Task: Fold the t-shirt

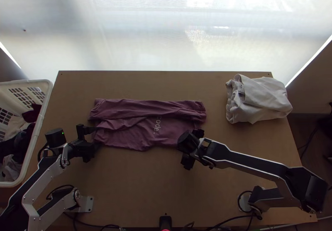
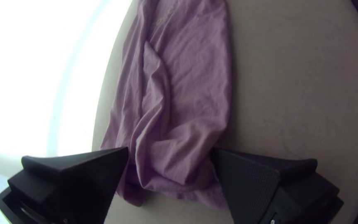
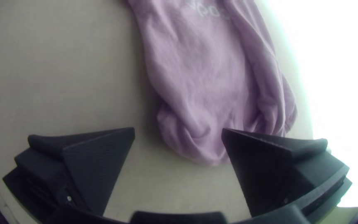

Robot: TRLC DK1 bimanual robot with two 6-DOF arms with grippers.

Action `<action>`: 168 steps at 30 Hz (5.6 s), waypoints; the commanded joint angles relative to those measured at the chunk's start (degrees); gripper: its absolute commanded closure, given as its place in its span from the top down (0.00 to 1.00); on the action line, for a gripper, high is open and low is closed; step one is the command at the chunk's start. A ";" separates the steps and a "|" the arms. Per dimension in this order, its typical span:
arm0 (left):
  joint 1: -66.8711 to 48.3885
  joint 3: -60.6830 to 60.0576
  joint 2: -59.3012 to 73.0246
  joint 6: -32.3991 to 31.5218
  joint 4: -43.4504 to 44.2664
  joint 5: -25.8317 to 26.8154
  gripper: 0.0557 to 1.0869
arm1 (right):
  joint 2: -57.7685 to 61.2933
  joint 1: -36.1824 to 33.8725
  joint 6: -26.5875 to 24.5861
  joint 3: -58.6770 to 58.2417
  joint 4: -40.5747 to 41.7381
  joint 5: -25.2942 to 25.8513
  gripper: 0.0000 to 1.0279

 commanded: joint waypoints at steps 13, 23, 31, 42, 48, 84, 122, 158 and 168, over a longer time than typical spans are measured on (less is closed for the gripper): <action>0.39 0.24 3.99 1.21 2.94 -0.60 0.83 | 6.18 -1.16 -1.80 -0.26 8.06 3.85 0.79; -0.05 0.86 1.97 -1.78 2.32 0.10 0.04 | 5.66 -1.51 -3.38 -0.70 9.38 3.77 0.02; 0.65 3.50 -2.16 -4.42 -6.73 0.01 0.04 | 1.88 -1.51 -2.94 0.18 3.84 -0.36 0.02; 4.61 10.62 -13.85 -6.26 -32.83 0.19 0.04 | -9.37 -2.65 -1.01 -2.89 -8.29 -10.65 0.02; 4.17 12.46 -20.80 -6.18 -43.91 0.10 0.04 | -12.45 -2.92 -0.13 -3.95 -12.33 -16.89 0.03; -5.68 18.17 25.26 -12.15 4.26 -14.58 0.04 | 20.77 -24.98 -13.05 29.01 -15.49 -21.19 0.03; 19.55 33.99 14.45 -16.11 -10.07 -2.62 0.96 | 6.62 -32.01 -9.01 23.74 -19.45 -17.59 0.84; 5.75 51.13 23.85 -71.48 -77.48 13.72 0.41 | 3.99 -3.71 -17.97 22.77 -5.74 -2.65 0.03; 13.92 49.90 24.38 -72.80 -69.22 10.03 0.95 | 5.13 -3.88 -18.06 23.12 -4.68 -2.74 0.03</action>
